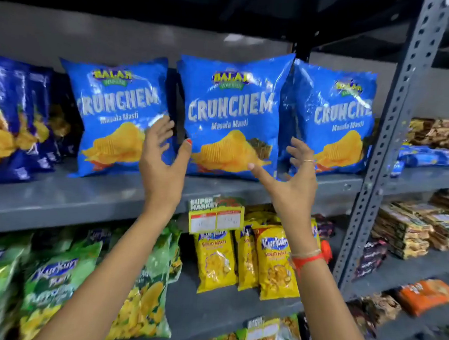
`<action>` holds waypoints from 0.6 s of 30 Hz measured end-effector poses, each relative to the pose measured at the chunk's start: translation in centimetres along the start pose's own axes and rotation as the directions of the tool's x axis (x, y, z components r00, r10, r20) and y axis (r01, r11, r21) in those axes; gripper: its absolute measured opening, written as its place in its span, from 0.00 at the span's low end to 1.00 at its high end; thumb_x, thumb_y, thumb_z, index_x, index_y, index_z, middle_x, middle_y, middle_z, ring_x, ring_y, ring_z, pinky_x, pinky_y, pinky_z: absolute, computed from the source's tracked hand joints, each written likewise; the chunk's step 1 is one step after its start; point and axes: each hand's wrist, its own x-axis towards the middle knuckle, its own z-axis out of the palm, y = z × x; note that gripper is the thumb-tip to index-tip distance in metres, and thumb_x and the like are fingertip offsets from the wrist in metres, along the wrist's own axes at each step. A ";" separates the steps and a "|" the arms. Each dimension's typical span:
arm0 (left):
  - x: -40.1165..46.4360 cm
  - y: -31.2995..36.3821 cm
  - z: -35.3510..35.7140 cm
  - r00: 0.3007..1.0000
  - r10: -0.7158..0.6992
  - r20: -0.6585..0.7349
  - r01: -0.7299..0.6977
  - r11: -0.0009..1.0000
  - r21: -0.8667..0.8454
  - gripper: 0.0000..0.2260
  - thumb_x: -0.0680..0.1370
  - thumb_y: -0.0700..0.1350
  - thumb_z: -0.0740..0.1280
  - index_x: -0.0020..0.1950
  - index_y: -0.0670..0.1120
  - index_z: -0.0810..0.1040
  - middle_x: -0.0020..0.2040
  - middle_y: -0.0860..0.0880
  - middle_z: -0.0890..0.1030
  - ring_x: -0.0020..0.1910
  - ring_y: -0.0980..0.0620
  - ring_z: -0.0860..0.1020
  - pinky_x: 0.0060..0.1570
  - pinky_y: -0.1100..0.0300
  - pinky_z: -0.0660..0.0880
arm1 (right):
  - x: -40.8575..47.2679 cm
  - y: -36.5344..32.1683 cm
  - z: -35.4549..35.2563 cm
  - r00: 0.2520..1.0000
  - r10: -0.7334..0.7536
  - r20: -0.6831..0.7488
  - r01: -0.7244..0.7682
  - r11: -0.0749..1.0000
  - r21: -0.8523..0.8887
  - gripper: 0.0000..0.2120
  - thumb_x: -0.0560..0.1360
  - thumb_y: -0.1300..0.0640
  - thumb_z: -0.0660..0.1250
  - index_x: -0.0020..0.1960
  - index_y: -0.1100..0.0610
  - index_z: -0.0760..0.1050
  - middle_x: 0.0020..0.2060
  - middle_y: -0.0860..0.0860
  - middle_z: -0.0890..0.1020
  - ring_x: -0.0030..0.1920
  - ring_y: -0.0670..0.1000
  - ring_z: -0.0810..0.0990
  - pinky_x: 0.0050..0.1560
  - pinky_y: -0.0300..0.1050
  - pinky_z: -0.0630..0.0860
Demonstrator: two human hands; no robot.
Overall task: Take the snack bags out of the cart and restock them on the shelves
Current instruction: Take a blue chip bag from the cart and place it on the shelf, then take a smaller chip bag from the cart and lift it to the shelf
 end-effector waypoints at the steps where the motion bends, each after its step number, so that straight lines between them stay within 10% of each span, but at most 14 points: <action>1: -1.4 -0.1 -0.6 0.999 0.041 -0.024 -0.042 0.999 -0.030 0.17 0.75 0.40 0.65 0.64 0.46 0.69 0.61 0.48 0.75 0.60 0.51 0.75 0.62 0.59 0.72 | -1.6 0.3 -0.4 1.000 -0.002 -0.011 0.002 0.999 0.036 0.33 0.63 0.50 0.78 0.64 0.50 0.68 0.58 0.47 0.76 0.58 0.45 0.74 0.58 0.49 0.76; 7: -12.0 -4.1 -4.5 0.996 0.036 -0.084 -0.034 0.999 0.017 0.13 0.76 0.34 0.60 0.58 0.46 0.72 0.52 0.47 0.78 0.50 0.49 0.77 0.51 0.64 0.73 | -12.1 5.2 -0.3 0.979 0.174 0.108 -0.190 0.969 0.158 0.17 0.69 0.66 0.72 0.53 0.52 0.73 0.43 0.48 0.80 0.48 0.45 0.79 0.42 0.35 0.78; 11: -21.2 -8.7 -8.9 0.984 -0.172 -0.052 0.178 0.972 0.157 0.09 0.77 0.35 0.59 0.55 0.37 0.74 0.50 0.47 0.77 0.46 0.48 0.76 0.46 0.57 0.74 | -20.2 11.9 0.4 0.866 0.399 0.301 -0.402 0.914 -0.054 0.17 0.68 0.65 0.72 0.53 0.55 0.74 0.40 0.48 0.78 0.42 0.39 0.77 0.37 0.25 0.72; 15: -32.1 -13.2 -14.5 0.864 -0.502 -0.037 0.490 0.822 0.291 0.08 0.76 0.40 0.62 0.55 0.45 0.74 0.50 0.46 0.78 0.47 0.52 0.76 0.49 0.55 0.74 | -28.6 18.9 0.0 0.591 0.641 0.490 -0.524 0.767 -0.371 0.19 0.67 0.69 0.72 0.56 0.60 0.73 0.36 0.43 0.76 0.33 0.38 0.76 0.37 0.34 0.74; 18: -38.9 -16.2 -18.3 0.603 -0.787 -0.131 0.779 0.547 0.305 0.17 0.74 0.46 0.65 0.59 0.39 0.74 0.47 0.40 0.76 0.42 0.63 0.75 0.47 0.65 0.73 | -35.9 26.6 -2.0 0.157 0.831 0.534 -0.582 0.515 -0.629 0.17 0.66 0.61 0.75 0.52 0.53 0.73 0.37 0.45 0.77 0.35 0.40 0.74 0.38 0.29 0.77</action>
